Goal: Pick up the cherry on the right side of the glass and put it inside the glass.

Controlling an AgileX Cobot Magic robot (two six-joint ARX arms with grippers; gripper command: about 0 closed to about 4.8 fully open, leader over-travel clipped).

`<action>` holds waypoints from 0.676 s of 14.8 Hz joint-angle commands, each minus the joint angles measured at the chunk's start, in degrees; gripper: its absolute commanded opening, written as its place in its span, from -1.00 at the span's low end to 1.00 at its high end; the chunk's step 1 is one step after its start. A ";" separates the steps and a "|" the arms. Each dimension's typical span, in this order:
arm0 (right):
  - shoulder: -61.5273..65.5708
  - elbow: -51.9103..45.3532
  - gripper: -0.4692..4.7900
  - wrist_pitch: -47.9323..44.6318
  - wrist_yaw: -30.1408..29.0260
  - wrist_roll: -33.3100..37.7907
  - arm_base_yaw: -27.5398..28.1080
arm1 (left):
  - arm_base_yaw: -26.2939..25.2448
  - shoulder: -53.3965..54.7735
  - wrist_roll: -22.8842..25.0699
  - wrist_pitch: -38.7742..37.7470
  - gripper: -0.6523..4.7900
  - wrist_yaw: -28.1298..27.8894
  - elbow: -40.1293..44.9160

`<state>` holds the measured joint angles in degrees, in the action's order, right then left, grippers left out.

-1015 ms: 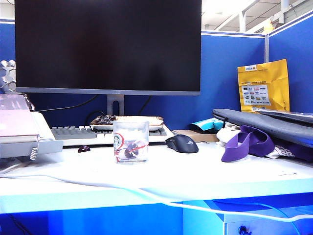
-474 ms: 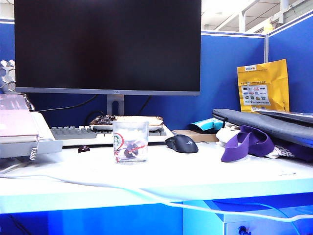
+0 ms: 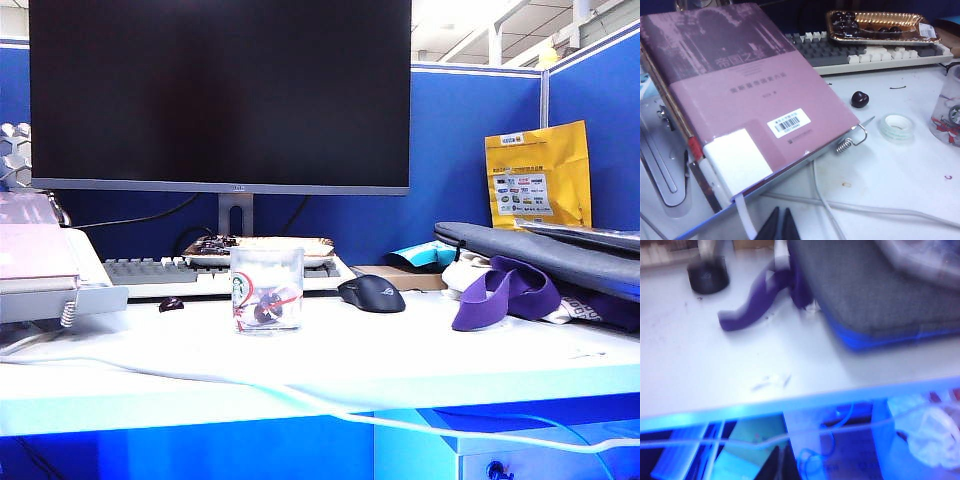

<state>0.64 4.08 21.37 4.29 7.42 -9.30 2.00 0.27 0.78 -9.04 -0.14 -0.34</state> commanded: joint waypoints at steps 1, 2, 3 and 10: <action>-0.48 -0.17 -0.82 0.42 0.11 1.27 0.04 | -0.04 -0.17 0.26 -0.70 -0.78 0.22 0.02; -0.48 -0.17 -0.82 0.42 0.09 1.84 0.04 | -0.04 -0.17 0.26 -0.70 -0.78 0.20 0.02; -0.48 -0.17 -0.82 0.42 0.07 2.40 0.04 | -0.04 -0.17 0.26 -0.68 -0.78 0.20 0.02; -0.48 -0.17 -0.82 0.33 0.04 3.65 -0.04 | -0.04 -0.17 0.26 -0.70 -0.78 0.20 0.02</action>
